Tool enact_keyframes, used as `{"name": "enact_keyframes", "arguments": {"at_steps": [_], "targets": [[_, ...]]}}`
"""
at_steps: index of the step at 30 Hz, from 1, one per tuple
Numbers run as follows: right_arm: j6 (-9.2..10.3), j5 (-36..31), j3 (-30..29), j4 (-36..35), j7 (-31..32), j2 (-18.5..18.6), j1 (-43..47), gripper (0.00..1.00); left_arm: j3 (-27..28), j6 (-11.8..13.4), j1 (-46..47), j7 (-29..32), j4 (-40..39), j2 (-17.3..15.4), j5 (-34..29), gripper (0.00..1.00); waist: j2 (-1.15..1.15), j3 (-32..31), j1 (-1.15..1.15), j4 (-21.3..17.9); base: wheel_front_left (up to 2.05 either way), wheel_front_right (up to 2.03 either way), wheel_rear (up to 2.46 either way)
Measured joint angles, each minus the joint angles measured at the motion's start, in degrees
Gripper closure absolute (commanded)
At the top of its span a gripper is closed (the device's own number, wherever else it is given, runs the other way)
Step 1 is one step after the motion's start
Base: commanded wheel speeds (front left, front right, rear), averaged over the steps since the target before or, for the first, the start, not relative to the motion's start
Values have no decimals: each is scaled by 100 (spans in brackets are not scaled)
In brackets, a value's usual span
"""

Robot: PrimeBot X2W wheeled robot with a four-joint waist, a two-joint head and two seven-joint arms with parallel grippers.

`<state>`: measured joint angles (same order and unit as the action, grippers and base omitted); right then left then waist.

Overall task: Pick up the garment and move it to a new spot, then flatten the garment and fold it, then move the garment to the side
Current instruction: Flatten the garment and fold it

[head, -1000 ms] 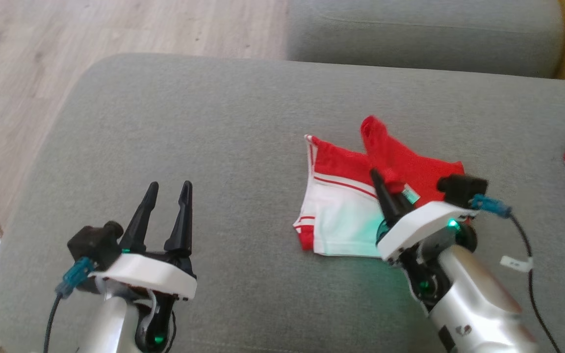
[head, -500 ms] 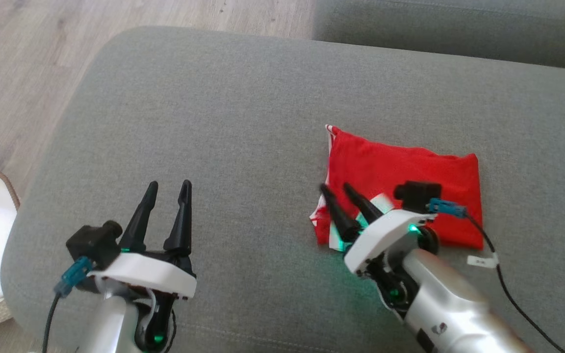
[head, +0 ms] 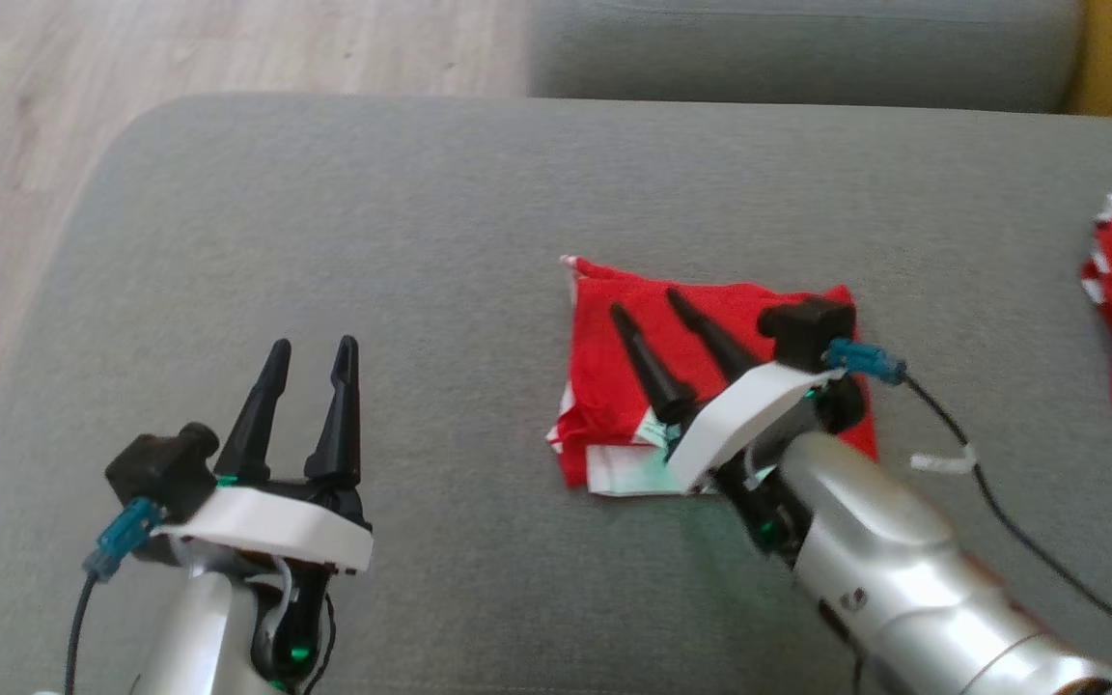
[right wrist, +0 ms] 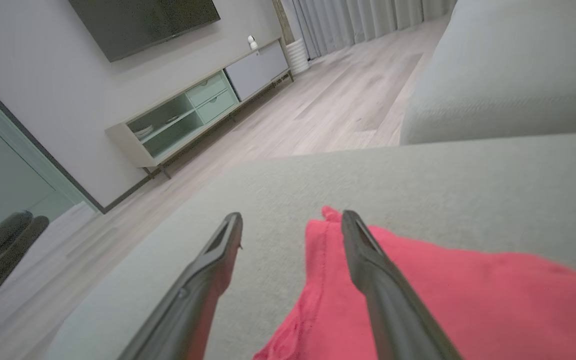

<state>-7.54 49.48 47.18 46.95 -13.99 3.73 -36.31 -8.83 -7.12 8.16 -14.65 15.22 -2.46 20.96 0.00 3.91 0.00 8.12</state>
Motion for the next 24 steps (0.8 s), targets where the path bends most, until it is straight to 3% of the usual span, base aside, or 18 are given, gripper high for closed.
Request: {"name": "enact_keyframes", "arguments": {"at_steps": [3,10,17,24], "targets": [[0,-700,-527,9,-20,69,-48,0,30,0,0,0,-70,1,0,0,0,-45,0,-195,0,0,0],[0,-2379,-2264,-778,-23,633,394,0,47,4,1,-1,-199,1,53,0,0,-110,0,-579,0,0,0],[0,-3398,-3668,-1634,-34,490,1539,0,36,7,-1,0,-237,2,55,0,0,-118,0,-823,0,0,0],[0,-4063,-4362,-2398,-40,98,2169,0,-18,14,-74,0,-268,3,8,0,0,-106,0,-1002,0,0,0]]}}
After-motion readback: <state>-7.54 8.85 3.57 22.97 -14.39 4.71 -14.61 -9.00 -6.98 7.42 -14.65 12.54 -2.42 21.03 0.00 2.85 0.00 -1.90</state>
